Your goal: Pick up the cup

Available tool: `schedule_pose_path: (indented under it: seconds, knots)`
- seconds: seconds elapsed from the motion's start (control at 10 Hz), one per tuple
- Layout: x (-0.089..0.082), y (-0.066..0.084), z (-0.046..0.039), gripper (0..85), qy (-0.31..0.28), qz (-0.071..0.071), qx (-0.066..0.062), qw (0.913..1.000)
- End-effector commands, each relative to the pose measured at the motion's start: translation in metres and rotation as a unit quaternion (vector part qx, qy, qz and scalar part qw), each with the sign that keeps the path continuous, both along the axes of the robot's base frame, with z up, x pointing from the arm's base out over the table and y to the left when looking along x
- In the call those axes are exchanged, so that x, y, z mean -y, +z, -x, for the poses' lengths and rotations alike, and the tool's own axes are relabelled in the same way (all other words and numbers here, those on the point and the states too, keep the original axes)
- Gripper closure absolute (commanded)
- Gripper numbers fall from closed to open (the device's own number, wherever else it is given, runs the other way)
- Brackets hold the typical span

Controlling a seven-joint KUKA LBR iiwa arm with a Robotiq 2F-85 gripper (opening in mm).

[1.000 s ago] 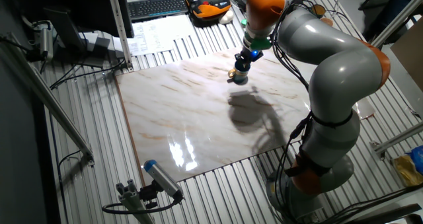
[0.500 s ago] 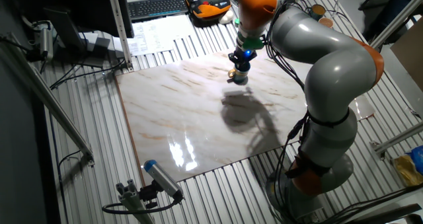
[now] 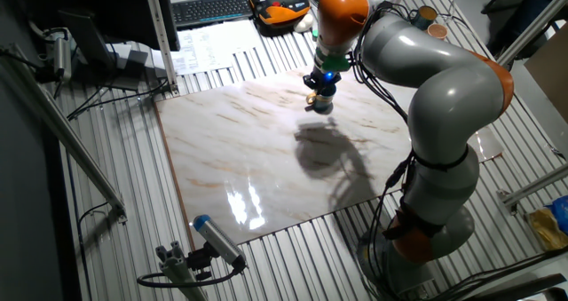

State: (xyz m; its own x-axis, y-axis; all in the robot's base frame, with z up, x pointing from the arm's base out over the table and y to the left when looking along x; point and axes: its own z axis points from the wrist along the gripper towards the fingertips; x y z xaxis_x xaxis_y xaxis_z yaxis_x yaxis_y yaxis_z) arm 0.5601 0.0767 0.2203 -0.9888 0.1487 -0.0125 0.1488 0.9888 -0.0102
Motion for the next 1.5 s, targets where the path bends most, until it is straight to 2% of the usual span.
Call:
schedule_pose_path:
  seconds: [0.0,0.3,0.5,0.6,0.7,0.8,1.0,1.1,1.2,1.3,1.4]
  knots:
    - [0.000,0.000,0.0000,85.0,0.001,0.007,0.000,1.0000]
    - [-0.003,0.001,0.0010,85.0,-0.004,0.015,-0.002,0.9999]
    - [-0.007,0.000,0.0032,85.0,-0.005,0.036,0.006,0.9993]
    - [-0.008,0.000,0.0033,85.0,-0.002,0.034,0.008,0.9994]
    - [-0.011,-0.001,0.0056,85.0,-0.006,0.026,0.005,0.9996]
    - [-0.016,-0.003,0.0083,85.0,-0.012,0.032,0.009,0.9994]
    - [-0.019,-0.006,0.0092,85.0,-0.014,0.030,0.012,0.9994]
    - [-0.018,-0.006,0.0086,85.0,-0.013,0.032,0.009,0.9994]
    - [-0.017,-0.005,0.0084,85.0,-0.017,0.014,0.001,0.9998]
    - [-0.017,-0.005,0.0084,85.0,-0.014,0.007,0.000,0.9999]
    - [-0.019,-0.005,0.0100,85.0,-0.014,0.009,-0.001,0.9999]
